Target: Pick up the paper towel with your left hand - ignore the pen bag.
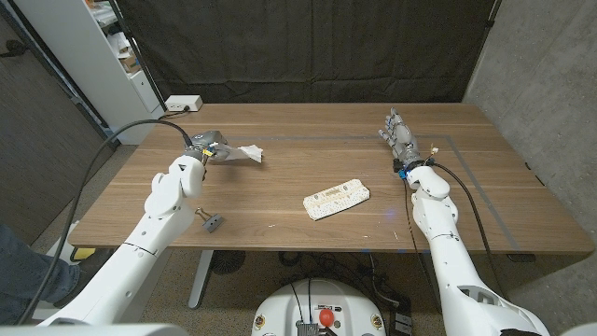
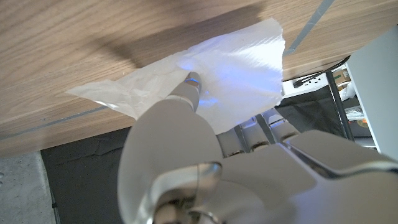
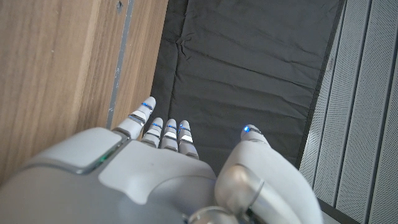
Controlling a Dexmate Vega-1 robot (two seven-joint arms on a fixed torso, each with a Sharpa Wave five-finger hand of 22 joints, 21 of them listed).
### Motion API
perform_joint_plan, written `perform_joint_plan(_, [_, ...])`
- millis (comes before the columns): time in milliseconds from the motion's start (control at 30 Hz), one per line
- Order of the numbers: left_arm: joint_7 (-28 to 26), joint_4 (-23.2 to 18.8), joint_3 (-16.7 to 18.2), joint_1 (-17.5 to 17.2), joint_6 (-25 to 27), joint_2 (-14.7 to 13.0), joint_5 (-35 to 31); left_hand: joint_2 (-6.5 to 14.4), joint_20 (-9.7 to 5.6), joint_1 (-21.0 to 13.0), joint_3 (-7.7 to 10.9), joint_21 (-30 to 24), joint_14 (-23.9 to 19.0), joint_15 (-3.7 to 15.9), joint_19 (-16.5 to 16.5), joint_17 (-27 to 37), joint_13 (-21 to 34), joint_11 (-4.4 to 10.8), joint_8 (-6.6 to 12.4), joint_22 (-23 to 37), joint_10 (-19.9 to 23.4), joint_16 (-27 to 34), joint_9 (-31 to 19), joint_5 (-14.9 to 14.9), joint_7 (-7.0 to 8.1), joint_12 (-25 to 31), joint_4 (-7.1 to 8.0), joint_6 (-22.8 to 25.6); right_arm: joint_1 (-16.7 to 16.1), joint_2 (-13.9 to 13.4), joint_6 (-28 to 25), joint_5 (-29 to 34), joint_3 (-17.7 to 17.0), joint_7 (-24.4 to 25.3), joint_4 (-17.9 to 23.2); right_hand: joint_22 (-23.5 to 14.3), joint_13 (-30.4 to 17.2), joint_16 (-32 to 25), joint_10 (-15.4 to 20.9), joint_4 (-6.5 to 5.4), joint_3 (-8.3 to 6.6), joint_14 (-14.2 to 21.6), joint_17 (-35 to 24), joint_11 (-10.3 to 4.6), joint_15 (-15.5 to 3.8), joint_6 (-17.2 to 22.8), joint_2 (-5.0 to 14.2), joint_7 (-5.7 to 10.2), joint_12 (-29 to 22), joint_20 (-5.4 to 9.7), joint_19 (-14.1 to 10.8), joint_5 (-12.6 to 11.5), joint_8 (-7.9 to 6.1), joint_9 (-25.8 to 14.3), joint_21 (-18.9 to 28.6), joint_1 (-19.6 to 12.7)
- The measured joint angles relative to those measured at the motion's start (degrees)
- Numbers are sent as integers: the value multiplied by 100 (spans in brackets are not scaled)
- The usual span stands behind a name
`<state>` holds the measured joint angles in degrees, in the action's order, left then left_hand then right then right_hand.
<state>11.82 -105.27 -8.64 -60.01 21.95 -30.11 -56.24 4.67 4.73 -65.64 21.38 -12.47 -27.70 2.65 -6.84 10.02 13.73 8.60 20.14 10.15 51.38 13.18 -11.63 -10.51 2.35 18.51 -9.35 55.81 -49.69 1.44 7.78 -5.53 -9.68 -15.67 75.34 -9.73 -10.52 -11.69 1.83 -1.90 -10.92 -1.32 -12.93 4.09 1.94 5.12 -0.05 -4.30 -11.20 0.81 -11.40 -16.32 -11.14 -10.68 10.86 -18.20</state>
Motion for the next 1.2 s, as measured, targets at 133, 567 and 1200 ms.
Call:
perform_joint_plan(133, [0,-33,4,10,-2,7,-20,0,0,0,0,0,-21,21,0,0,0,8,0,0,10,0,0,0,4,0,0,58,-2,-5,1,-12,-7,0,6,0,0,0,0,0,0,0,0,0,0,0,0,0,0,0,0,0,0,0,0,0])
perform_joint_plan(567, [46,-160,43,20,12,-2,-111,11,40,-12,-41,0,-70,13,-39,0,53,11,22,0,71,45,2,0,2,0,-2,59,8,-13,25,-31,-13,-11,12,0,0,0,0,17,17,0,1,0,0,0,0,0,0,0,0,0,0,0,0,0])
perform_joint_plan(1200, [117,-405,177,-3,11,-42,-214,38,40,-113,-116,0,-184,20,-39,-1,132,41,22,0,181,45,6,1,20,0,-6,144,59,-15,72,-39,-9,-20,-24,0,0,0,0,32,32,0,2,0,0,0,0,0,0,0,0,0,0,0,0,0])
